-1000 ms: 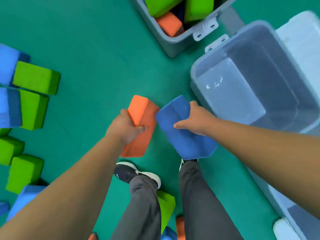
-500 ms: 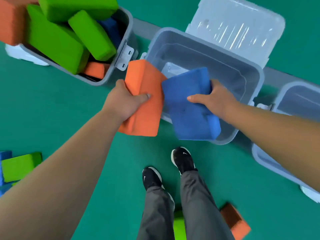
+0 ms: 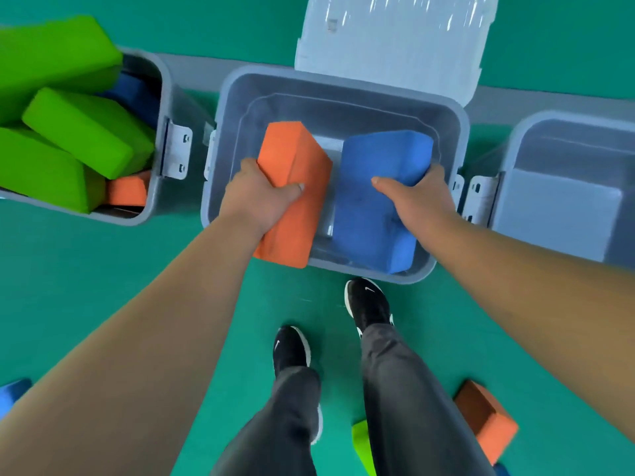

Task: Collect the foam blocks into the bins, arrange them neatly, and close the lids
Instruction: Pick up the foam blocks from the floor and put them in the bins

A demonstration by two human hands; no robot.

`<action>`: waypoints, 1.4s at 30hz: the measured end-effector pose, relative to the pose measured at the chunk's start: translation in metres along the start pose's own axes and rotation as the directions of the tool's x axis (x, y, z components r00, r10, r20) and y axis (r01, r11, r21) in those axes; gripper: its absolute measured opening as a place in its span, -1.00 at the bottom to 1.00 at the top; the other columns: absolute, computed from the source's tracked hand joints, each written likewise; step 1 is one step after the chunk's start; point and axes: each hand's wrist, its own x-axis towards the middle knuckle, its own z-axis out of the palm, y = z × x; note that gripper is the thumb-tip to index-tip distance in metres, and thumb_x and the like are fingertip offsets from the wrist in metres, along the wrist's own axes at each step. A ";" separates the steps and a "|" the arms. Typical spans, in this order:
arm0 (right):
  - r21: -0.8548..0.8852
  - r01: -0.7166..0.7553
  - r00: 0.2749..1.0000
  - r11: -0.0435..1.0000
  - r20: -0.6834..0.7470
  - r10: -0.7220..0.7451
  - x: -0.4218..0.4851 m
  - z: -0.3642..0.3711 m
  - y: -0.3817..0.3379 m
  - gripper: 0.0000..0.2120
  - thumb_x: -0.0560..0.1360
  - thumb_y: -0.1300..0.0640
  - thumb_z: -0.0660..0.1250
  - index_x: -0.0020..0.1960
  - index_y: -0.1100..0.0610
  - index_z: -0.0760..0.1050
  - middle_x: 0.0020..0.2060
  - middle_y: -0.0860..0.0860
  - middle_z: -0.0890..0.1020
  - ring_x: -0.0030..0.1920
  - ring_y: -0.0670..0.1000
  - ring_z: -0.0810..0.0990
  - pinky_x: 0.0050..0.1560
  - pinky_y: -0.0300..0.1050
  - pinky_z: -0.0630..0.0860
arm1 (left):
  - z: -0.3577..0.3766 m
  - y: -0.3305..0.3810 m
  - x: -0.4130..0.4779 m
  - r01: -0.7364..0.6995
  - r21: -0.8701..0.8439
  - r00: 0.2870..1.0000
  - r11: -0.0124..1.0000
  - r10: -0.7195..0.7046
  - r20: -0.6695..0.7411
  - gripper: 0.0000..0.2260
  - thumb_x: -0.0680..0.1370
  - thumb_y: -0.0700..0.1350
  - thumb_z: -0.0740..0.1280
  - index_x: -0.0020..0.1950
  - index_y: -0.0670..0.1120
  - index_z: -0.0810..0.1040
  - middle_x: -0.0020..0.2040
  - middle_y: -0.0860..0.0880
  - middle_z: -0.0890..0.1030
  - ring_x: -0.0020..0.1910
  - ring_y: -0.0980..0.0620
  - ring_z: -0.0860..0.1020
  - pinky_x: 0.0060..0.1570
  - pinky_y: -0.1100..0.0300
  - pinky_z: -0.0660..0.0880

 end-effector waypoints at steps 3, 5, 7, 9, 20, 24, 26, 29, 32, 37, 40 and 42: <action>-0.021 0.008 0.999 1.000 -0.038 -0.008 0.010 0.004 0.003 -0.33 0.37 -0.16 0.57 0.30 0.02 0.30 0.09 -0.12 0.56 0.02 -0.05 0.61 -0.09 -0.07 0.53 | 0.010 0.006 0.012 0.017 0.005 1.000 1.000 -0.017 -0.003 -0.31 0.37 0.32 0.47 0.29 -0.09 0.38 0.25 -0.13 0.57 0.23 -0.24 0.55 0.10 -0.03 0.50; -0.053 0.017 1.000 0.998 -0.012 -0.017 0.017 0.009 0.007 -0.36 0.41 -0.14 0.56 0.28 0.02 0.28 0.03 -0.17 0.53 -0.02 -0.10 0.59 -0.18 -0.12 0.48 | 0.016 0.010 0.020 0.040 0.017 0.999 0.999 -0.040 -0.019 -0.29 0.30 0.34 0.43 0.26 -0.07 0.39 0.22 -0.11 0.58 0.23 -0.24 0.56 0.17 -0.12 0.54; -0.134 0.035 0.999 0.990 0.025 -0.031 0.024 0.017 0.012 -0.35 0.42 -0.15 0.56 0.29 0.03 0.26 0.03 -0.15 0.51 -0.02 -0.04 0.58 -0.18 -0.09 0.46 | 0.021 0.015 0.027 0.048 0.032 0.999 0.998 -0.047 -0.023 -0.29 0.28 0.32 0.42 0.26 -0.06 0.39 0.23 -0.09 0.58 0.24 -0.23 0.56 0.18 -0.14 0.55; -0.236 0.063 0.997 0.970 0.064 -0.049 0.031 0.023 0.020 -0.31 0.44 -0.16 0.55 0.35 0.07 0.26 0.12 -0.07 0.51 0.01 0.02 0.56 -0.24 -0.11 0.43 | 0.025 0.020 0.036 0.037 0.035 0.999 0.999 -0.036 -0.009 -0.31 0.28 0.29 0.44 0.28 -0.06 0.39 0.23 -0.08 0.58 0.24 -0.22 0.56 0.17 -0.11 0.55; -0.492 -0.012 0.995 0.871 0.084 0.062 0.013 0.045 0.042 -0.54 0.56 0.02 0.26 0.44 0.05 0.38 0.22 0.05 0.59 0.05 0.14 0.62 -0.06 -0.05 0.52 | 0.035 0.030 0.062 -0.086 0.131 0.996 0.988 0.087 -0.006 -0.22 0.51 0.30 0.41 0.53 -0.16 0.29 0.45 -0.18 0.43 0.43 -0.24 0.42 0.30 -0.15 0.43; -0.497 -0.048 0.991 0.866 0.084 0.103 -0.002 0.044 0.049 -0.66 0.58 0.03 0.23 0.33 0.01 0.48 0.13 0.05 0.59 -0.05 0.10 0.60 -0.20 -0.11 0.42 | 0.036 0.033 0.058 -0.172 0.184 0.983 0.968 0.181 -0.035 -0.31 0.56 0.27 0.39 0.48 -0.16 0.31 0.45 -0.16 0.39 0.43 -0.24 0.38 0.27 -0.15 0.43; -0.490 -0.063 0.993 0.869 0.058 0.105 -0.013 0.043 0.053 -0.72 0.57 0.05 0.22 0.24 0.02 0.53 0.03 0.05 0.63 -0.10 0.11 0.62 -0.17 -0.09 0.52 | 0.035 0.035 0.054 -0.160 0.202 0.987 0.966 0.161 0.013 -0.30 0.57 0.26 0.36 0.51 -0.16 0.27 0.47 -0.17 0.37 0.45 -0.25 0.36 0.31 -0.16 0.40; -0.465 -0.106 0.993 0.879 -0.003 0.118 -0.034 0.041 0.061 -0.76 0.51 0.12 0.21 0.03 0.17 0.60 -0.15 0.18 0.68 -0.14 0.26 0.65 -0.14 0.04 0.63 | 0.036 0.032 0.045 -0.171 0.329 0.981 0.929 0.130 0.143 -0.32 0.58 0.17 0.34 0.55 -0.18 0.23 0.48 -0.20 0.36 0.45 -0.28 0.37 0.36 -0.15 0.40; -0.321 -0.182 0.983 0.930 -0.032 0.181 -0.063 0.040 0.082 -0.78 0.48 0.15 0.18 -0.15 0.21 0.57 -0.27 0.15 0.69 -0.20 0.25 0.69 -0.16 0.06 0.65 | 0.041 0.024 0.029 -0.299 0.389 0.941 0.871 0.202 0.270 -0.49 0.57 0.04 0.30 0.44 -0.18 0.36 0.34 -0.21 0.48 0.27 -0.30 0.51 0.14 -0.11 0.54; -0.236 -0.244 0.970 0.941 -0.043 0.241 -0.103 0.055 0.144 -0.77 0.50 0.11 0.19 -0.11 0.16 0.60 -0.24 0.12 0.72 -0.16 0.20 0.72 -0.08 0.15 0.69 | 0.072 0.012 -0.015 -0.555 0.353 0.810 0.753 0.393 0.436 -0.78 0.61 -0.07 0.25 0.21 -0.12 0.51 0.06 -0.11 0.62 -0.06 -0.12 0.53 -0.14 0.08 0.45; -0.202 -0.289 0.957 0.936 -0.036 0.288 -0.119 0.064 0.193 -0.77 0.49 0.12 0.21 -0.13 0.16 0.63 -0.28 0.12 0.73 -0.22 0.20 0.70 -0.15 0.06 0.66 | 0.112 -0.001 -0.052 -0.671 0.294 0.704 0.681 0.460 0.541 -0.82 0.62 -0.06 0.21 0.13 -0.04 0.57 0.03 -0.02 0.65 0.01 -0.09 0.57 -0.06 0.07 0.50; -0.174 -0.330 0.944 0.928 -0.032 0.330 -0.129 0.068 0.234 -0.74 0.43 0.13 0.19 -0.14 0.20 0.63 -0.31 0.14 0.71 -0.34 0.20 0.63 -0.25 -0.02 0.60 | 0.146 -0.015 -0.076 -0.735 0.248 0.621 0.630 0.480 0.619 -0.81 0.62 -0.04 0.22 0.12 0.00 0.60 0.04 0.00 0.68 0.05 -0.08 0.59 0.03 0.03 0.55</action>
